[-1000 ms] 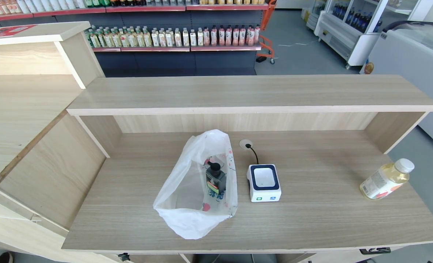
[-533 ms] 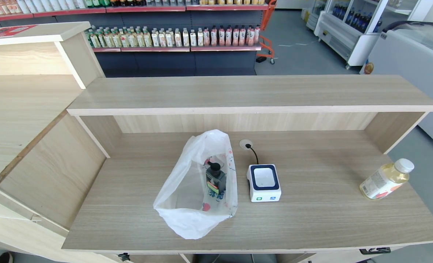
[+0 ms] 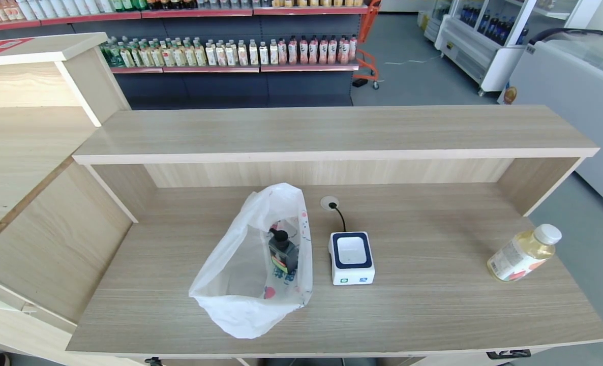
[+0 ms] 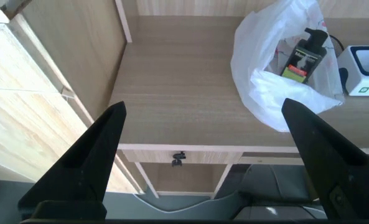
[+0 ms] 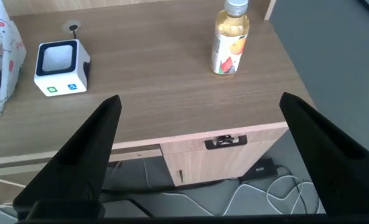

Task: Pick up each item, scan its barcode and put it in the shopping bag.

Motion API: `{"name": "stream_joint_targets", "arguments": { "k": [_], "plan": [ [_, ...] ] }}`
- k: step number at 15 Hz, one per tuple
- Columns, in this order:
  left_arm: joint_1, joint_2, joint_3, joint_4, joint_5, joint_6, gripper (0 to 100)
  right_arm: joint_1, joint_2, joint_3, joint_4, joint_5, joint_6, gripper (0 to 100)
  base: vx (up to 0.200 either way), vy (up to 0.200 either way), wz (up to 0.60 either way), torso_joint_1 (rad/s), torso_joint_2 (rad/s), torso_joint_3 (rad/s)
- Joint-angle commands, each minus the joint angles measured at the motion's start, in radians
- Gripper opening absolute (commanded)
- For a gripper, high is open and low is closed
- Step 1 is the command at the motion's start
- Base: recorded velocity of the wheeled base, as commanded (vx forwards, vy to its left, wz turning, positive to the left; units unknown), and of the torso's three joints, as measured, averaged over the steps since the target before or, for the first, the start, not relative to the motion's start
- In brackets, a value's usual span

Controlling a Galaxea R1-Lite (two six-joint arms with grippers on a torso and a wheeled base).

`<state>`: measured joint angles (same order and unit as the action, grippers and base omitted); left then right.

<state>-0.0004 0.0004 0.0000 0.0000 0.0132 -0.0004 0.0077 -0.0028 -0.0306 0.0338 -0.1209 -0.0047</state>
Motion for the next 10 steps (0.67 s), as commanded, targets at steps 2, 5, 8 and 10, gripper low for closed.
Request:
{"name": "stream_joint_targets", "arguments": {
  "k": [2, 5, 8, 10],
  "plan": [
    [-0.001, 0.0, 0.0, 0.0, 0.001, 0.0, 100, 0.0, 0.004, 0.0, 0.0, 0.0, 0.0, 100, 0.0, -0.2, 0.0, 0.0, 0.0, 0.005],
    [-0.001, 0.0, 0.0, 0.0, 0.001, -0.001, 100, 0.0, 0.004, 0.0, 0.0, 0.0, -0.001, 100, 0.0, -0.2, 0.0, 0.001, 0.01, -0.001],
    [-0.001, 0.0, 0.0, 0.0, 0.001, -0.003, 100, 0.0, 0.004, 0.0, 0.0, 0.0, 0.0, 100, 0.0, -0.2, 0.0, 0.001, 0.0, 0.001],
    [-0.001, 0.0, 0.0, 0.0, 0.001, -0.003, 100, 0.0, 0.004, 0.0, 0.0, 0.001, 0.0, 100, 0.0, -0.2, 0.0, 0.002, 0.0, 0.0]
  ]
}}
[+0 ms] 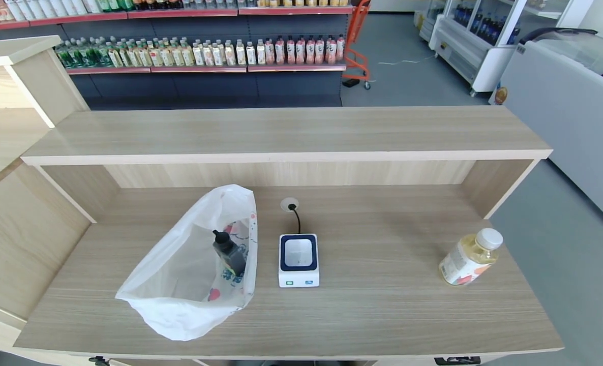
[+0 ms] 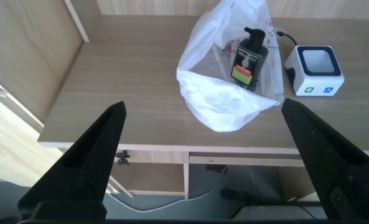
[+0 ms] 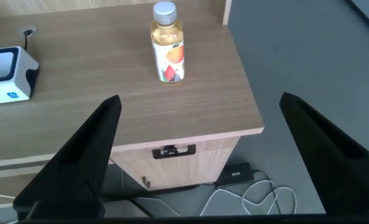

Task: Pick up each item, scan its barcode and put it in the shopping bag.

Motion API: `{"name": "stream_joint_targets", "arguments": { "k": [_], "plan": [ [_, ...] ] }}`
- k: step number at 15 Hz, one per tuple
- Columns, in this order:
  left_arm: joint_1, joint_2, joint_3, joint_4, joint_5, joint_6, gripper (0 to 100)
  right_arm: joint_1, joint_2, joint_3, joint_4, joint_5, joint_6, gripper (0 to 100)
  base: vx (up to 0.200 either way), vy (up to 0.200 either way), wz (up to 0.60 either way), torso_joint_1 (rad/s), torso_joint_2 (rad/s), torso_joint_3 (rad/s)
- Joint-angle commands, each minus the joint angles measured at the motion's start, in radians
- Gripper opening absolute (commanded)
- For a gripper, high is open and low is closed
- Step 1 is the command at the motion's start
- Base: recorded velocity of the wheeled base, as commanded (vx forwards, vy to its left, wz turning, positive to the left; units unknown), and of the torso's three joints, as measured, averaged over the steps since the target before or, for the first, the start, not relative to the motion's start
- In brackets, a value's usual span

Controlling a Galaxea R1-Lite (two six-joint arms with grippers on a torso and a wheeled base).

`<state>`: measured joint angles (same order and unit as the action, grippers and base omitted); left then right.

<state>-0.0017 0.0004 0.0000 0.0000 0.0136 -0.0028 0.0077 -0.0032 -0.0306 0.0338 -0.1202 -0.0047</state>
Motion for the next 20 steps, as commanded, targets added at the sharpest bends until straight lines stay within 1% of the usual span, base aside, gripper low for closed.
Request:
{"name": "stream_joint_targets", "arguments": {
  "k": [1, 2, 5, 9, 12, 18, 19, 20],
  "plan": [
    [0.0, 0.0, 0.0, 0.0, 0.0, 0.006, 100, 0.0, 0.003, 0.0, 0.0, 0.008, 0.002, 100, 0.0, -0.2, 0.0, -0.002, 0.01, 0.002],
    [0.0, 0.0, 0.0, 0.0, 0.0, 0.004, 100, 0.0, 0.003, 0.0, 0.0, 0.007, 0.002, 100, 0.0, -0.2, 0.0, 0.007, 0.01, 0.002],
    [0.0, 0.0, 0.0, 0.0, 0.0, 0.003, 100, 0.0, 0.003, 0.0, 0.0, 0.007, 0.0, 100, 0.0, 0.0, 0.0, 0.0, 0.0, 0.0],
    [0.0, 0.0, 0.0, 0.0, 0.0, 0.001, 100, 0.0, 0.003, 0.0, 0.0, 0.007, 0.0, 100, -0.2, 0.0, 0.0, 0.01, 0.01, -0.001],
    [0.0, 0.0, 0.0, 0.0, 0.0, 0.006, 100, 0.0, 0.003, 0.0, -0.002, 0.007, 0.0, 100, 0.0, 0.0, 0.0, 0.0, 0.0, 0.0],
    [0.0, 0.0, 0.0, 0.0, 0.0, 0.003, 100, 0.0, 0.003, 0.0, 0.0, 0.008, 0.0, 100, 0.0, -0.2, 0.0, 0.008, 0.0, 0.001],
    [0.0, 0.0, 0.0, 0.0, 0.0, 0.003, 100, 0.0, 0.003, -0.008, 0.005, 0.008, -0.006, 100, 0.0, 0.0, 0.0, 0.0, 0.0, 0.0],
    [0.0, 0.0, 0.0, 0.0, 0.0, 0.003, 100, 0.006, 0.066, -0.103, 0.047, 0.013, -0.011, 100, 0.0, 0.0, 0.0, 0.0, 0.0, 0.0]
  ]
}}
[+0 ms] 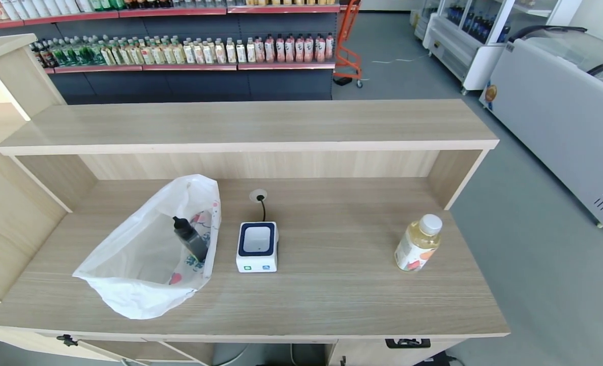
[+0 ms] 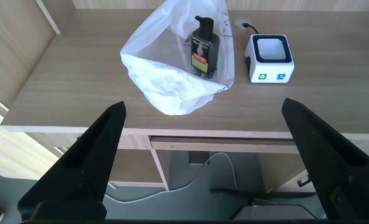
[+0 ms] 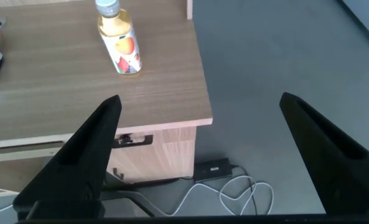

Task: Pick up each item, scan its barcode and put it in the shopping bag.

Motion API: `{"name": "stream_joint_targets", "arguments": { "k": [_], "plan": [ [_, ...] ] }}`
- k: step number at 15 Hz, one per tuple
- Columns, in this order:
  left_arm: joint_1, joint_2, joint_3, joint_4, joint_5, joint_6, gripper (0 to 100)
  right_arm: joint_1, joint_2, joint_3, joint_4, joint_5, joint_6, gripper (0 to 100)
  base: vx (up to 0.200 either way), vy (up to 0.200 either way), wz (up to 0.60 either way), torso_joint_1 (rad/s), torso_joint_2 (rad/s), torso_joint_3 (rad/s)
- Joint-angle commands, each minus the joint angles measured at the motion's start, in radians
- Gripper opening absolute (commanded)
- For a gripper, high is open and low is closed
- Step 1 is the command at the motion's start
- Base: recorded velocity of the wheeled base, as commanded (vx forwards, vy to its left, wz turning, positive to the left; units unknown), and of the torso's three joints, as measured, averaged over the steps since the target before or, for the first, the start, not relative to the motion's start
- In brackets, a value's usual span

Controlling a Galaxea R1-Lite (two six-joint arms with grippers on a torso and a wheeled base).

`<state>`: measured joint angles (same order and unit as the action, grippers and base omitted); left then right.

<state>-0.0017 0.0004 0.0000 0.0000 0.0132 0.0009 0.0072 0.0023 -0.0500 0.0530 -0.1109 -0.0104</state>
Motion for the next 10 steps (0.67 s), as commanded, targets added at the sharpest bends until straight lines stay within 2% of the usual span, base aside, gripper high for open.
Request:
{"name": "stream_joint_targets", "arguments": {
  "k": [1, 2, 4, 7, 10],
  "plan": [
    [0.0, 0.0, 0.0, 0.0, 0.001, -0.001, 100, 0.016, 0.228, -0.22, 0.119, 0.017, 0.0, 100, 0.0, 0.0, 0.0, 0.0, 0.0, 0.0],
    [0.0, 0.0, 0.0, 0.0, 0.001, -0.001, 100, 0.014, 0.396, -0.34, 0.168, 0.019, 0.012, 100, 0.0, 0.0, 0.0, 0.0, 0.0, 0.0],
    [0.0, 0.0, 0.0, 0.0, 0.001, -0.001, 100, 0.013, 0.696, -0.432, 0.157, 0.008, 0.047, 100, 0.0, 0.0, 0.0, 0.0, 0.0, 0.0],
    [0.0, 0.0, 0.0, 0.0, 0.001, -0.001, 100, 0.014, 0.935, -0.36, 0.042, -0.006, 0.046, 100, 0.0, 0.0, 0.0, 0.0, 0.0, 0.0],
    [0.0, 0.0, 0.0, 0.0, 0.001, -0.001, 100, 0.022, 1.16, -0.343, -0.096, -0.05, 0.044, 100, 0.0, 0.0, 0.0, 0.0, 0.0, 0.0]
  ]
}}
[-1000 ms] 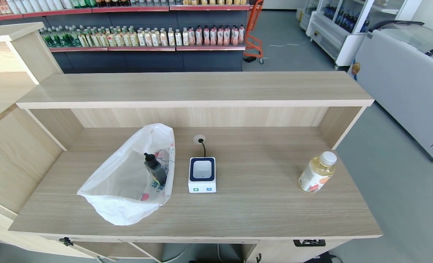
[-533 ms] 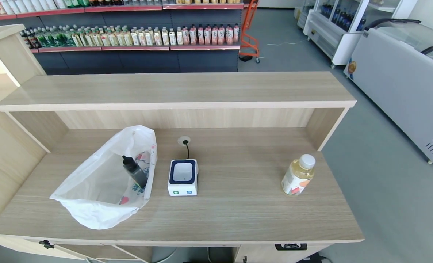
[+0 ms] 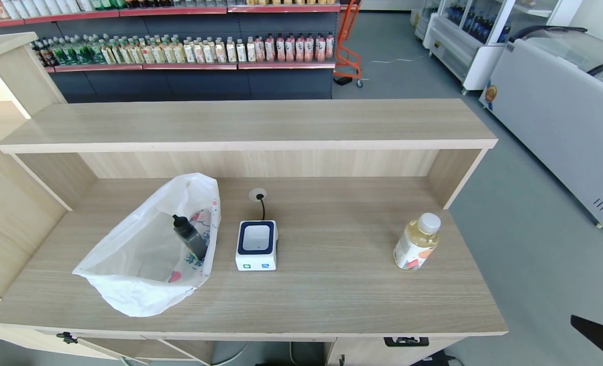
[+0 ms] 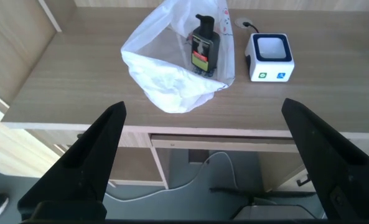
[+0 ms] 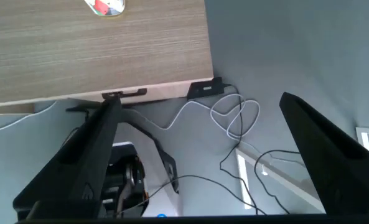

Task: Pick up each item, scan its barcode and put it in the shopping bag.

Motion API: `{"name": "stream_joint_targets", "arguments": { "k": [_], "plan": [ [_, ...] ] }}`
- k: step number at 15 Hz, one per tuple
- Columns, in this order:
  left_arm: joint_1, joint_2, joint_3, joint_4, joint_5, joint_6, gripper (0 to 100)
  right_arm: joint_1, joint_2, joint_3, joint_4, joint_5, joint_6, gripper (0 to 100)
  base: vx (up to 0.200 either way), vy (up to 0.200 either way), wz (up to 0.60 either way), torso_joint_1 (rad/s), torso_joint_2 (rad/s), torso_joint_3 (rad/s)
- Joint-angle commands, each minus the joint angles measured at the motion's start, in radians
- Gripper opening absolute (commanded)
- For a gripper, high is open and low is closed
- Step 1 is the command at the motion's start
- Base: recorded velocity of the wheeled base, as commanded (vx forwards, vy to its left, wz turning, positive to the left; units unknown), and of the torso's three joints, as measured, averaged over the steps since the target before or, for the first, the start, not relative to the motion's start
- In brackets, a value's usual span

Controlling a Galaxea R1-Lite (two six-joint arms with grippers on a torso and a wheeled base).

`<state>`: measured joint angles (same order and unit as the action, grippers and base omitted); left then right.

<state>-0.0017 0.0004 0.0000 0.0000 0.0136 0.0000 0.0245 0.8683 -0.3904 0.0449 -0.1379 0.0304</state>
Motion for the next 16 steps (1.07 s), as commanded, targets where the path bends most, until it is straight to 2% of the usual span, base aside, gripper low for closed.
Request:
{"name": "stream_joint_targets", "arguments": {
  "k": [1, 4, 9, 13, 16],
  "plan": [
    [0.0, 0.0, 0.0, 0.0, 0.0, 0.0, 100, 0.006, 0.374, -0.002, -0.191, -0.028, -0.01, 100, 0.0, 0.0, 0.0, 0.0, 0.0, 0.0],
    [0.0, 0.0, 0.0, 0.0, 0.0, 0.0, 100, 0.032, 0.574, 0.01, -0.41, -0.043, -0.124, 100, 0.0, 0.0, 0.0, 0.0, 0.0, 0.0],
    [0.0, 0.0, 0.0, 0.0, 0.0, 0.0, 100, 0.17, 0.899, 0.031, -0.846, -0.04, -0.121, 100, 0.0, 0.0, 0.0, 0.0, 0.0, 0.0],
    [0.0, 0.0, 0.0, 0.0, 0.0, 0.0, 100, 0.238, 1.009, 0.021, -1.011, -0.034, -0.118, 100, 0.0, 0.0, 0.0, 0.0, 0.0, 0.0],
    [0.0, 0.0, 0.0, 0.0, 0.0, 0.0, 100, 0.239, 1.097, 0.001, -1.145, -0.031, -0.124, 100, 0.0, 0.0, 0.0, 0.0, 0.0, 0.0]
  ]
}}
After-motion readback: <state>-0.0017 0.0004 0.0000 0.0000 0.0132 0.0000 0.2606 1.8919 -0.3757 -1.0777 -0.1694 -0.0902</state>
